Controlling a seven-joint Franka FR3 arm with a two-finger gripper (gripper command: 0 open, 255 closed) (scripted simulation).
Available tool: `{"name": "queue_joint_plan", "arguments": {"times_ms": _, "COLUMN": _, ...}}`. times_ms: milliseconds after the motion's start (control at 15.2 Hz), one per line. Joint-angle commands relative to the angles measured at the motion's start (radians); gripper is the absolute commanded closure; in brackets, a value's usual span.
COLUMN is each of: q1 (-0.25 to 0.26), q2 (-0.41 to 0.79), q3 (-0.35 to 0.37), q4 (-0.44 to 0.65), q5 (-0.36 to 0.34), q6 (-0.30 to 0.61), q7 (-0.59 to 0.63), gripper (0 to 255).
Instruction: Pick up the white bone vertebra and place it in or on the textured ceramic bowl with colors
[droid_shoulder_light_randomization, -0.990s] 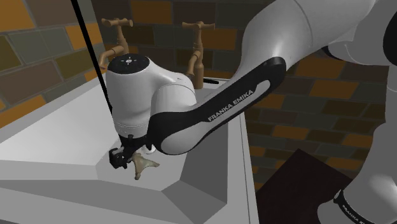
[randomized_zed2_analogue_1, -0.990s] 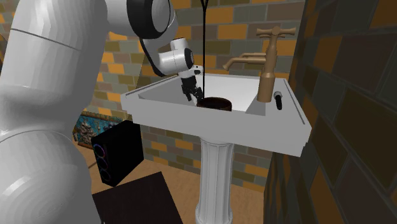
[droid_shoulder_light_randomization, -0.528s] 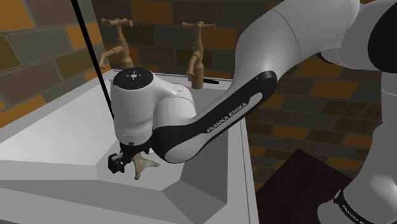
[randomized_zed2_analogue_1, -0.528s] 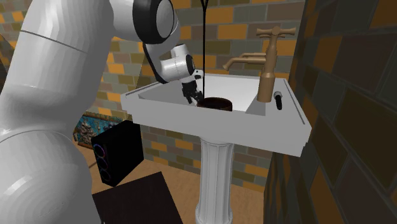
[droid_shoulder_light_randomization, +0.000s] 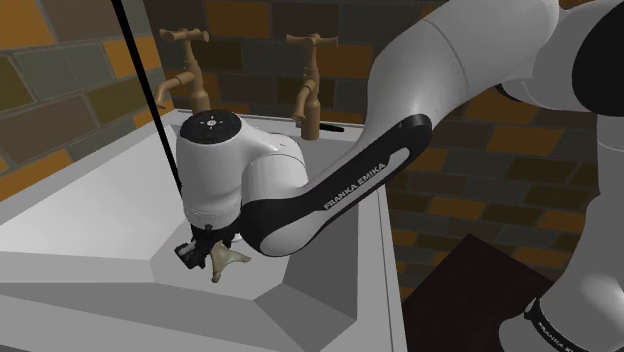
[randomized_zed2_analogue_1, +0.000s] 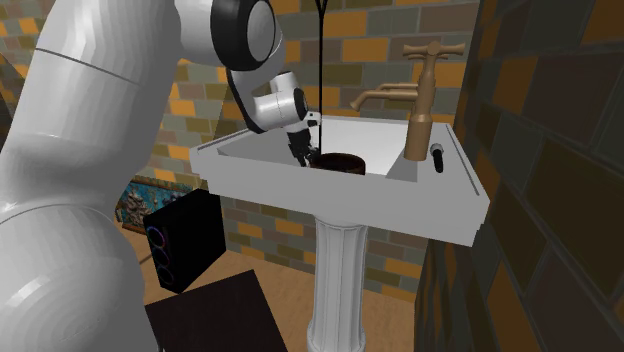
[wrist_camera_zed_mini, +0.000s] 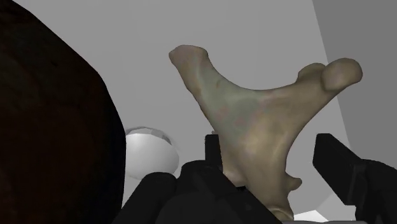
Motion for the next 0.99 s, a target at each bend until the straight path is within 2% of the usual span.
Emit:
{"name": "queue_joint_plan", "arguments": {"times_ms": 0, "q1": -0.001, "q2": 0.006, "q3": -0.005, "q4": -0.003, "q5": -0.001, "q6": -0.006, "q7": 0.003, "gripper": 255}}
{"name": "queue_joint_plan", "arguments": {"times_ms": 528, "q1": -0.006, "q2": 0.007, "q3": -0.005, "q4": 0.0, "q5": 0.001, "q6": -0.006, "q7": -0.004, "gripper": 255}}
{"name": "queue_joint_plan", "arguments": {"times_ms": 924, "q1": -0.02, "q2": -0.035, "q3": 0.017, "q4": 0.017, "q5": 0.038, "q6": -0.061, "q7": -0.038, "gripper": 255}}
